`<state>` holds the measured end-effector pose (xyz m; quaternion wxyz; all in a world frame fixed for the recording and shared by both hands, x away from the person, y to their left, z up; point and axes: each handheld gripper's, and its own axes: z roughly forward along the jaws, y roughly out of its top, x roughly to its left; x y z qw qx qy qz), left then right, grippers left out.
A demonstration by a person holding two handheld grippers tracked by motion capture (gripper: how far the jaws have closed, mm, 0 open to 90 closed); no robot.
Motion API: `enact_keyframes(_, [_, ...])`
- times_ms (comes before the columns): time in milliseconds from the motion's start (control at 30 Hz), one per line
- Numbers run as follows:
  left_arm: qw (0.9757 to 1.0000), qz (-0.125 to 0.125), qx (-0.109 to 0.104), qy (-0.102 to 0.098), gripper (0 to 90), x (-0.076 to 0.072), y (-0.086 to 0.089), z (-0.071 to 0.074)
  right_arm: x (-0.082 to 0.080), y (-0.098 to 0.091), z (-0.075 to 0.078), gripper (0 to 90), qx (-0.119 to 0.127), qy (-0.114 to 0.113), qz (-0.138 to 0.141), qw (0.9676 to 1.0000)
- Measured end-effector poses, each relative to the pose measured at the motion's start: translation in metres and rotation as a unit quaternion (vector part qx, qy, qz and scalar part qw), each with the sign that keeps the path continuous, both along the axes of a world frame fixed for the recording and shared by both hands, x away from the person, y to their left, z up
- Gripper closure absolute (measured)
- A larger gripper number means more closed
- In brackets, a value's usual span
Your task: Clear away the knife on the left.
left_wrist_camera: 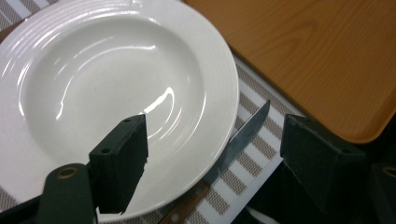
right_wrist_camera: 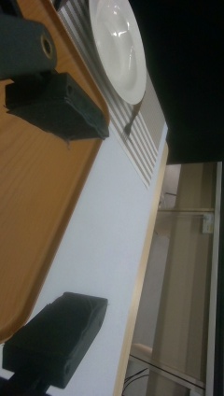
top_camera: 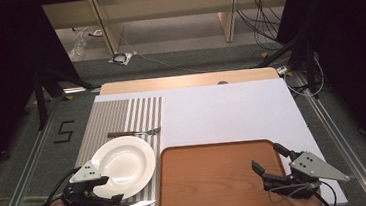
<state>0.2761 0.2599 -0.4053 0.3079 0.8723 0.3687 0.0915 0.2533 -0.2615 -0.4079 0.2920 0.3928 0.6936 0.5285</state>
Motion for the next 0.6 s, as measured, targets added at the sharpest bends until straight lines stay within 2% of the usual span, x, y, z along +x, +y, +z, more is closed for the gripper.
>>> enact_keyframes(300, [0.9990,0.014,0.032,0.027,24.4,-0.005,0.018,-0.005,0.000,0.001,0.000,16.4,-0.001,0.001,0.003,1.0000])
enact_keyframes(600, [0.9950,0.017,0.072,0.068,25.3,-0.003,0.026,-0.016,0.000,0.001,0.000,16.4,-0.003,0.003,0.004,1.0000])
